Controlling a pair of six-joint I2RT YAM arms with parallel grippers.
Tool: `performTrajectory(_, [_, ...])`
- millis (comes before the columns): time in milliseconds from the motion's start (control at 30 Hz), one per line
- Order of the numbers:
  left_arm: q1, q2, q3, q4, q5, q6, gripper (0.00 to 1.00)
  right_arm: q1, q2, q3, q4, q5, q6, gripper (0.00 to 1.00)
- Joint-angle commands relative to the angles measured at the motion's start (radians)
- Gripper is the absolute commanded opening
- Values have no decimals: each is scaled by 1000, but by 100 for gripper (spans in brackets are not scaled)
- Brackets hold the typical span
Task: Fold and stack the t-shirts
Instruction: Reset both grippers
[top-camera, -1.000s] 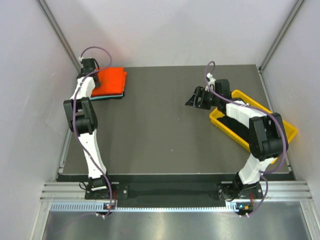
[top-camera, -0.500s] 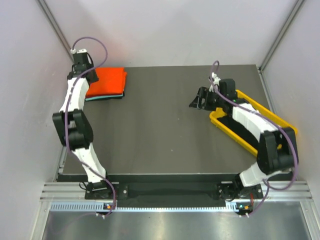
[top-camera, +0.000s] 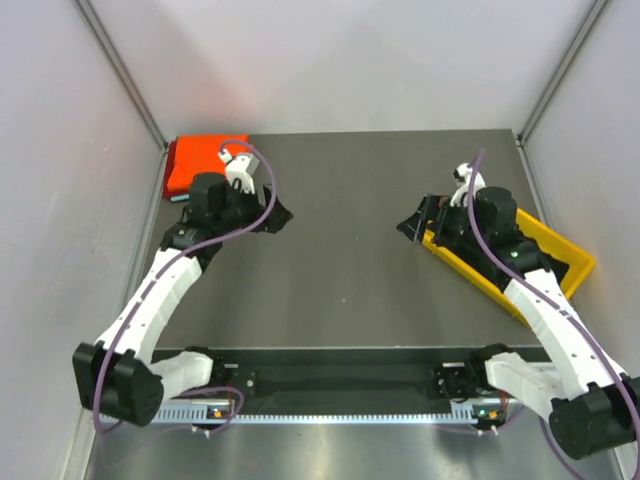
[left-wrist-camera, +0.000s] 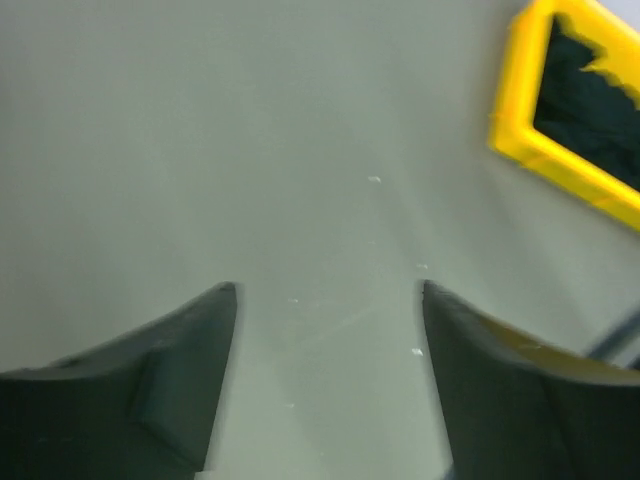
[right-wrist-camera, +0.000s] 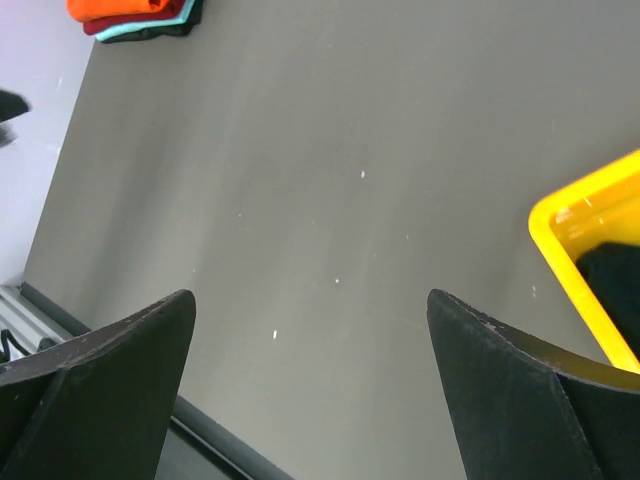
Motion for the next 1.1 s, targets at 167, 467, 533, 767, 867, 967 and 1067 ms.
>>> performTrajectory(167, [-6,-225,-126,79,162,-47,86,9,-99,-53,-25,19,44,100])
performTrajectory(467, [-6,-273,-138,128,196,-170,99,8,-182,-90,9,66,44,100])
performTrajectory(533, [-6,-277,-128,119,196,-172,99,8,-184,-83,11,60,47,100])
performTrajectory(767, [-5,-306,-91,62,142,-123,99,8,-191,-68,21,77,57,100])
performTrajectory(867, [-5,-325,-97,59,147,-115,99,8,-219,-66,37,100,61,100])
performTrajectory(967, [-5,-339,-99,45,137,-87,99,8,-240,-65,72,99,78,100])
performTrajectory(1067, [-5,-342,-90,20,88,-44,99,8,-217,-39,63,88,71,100])
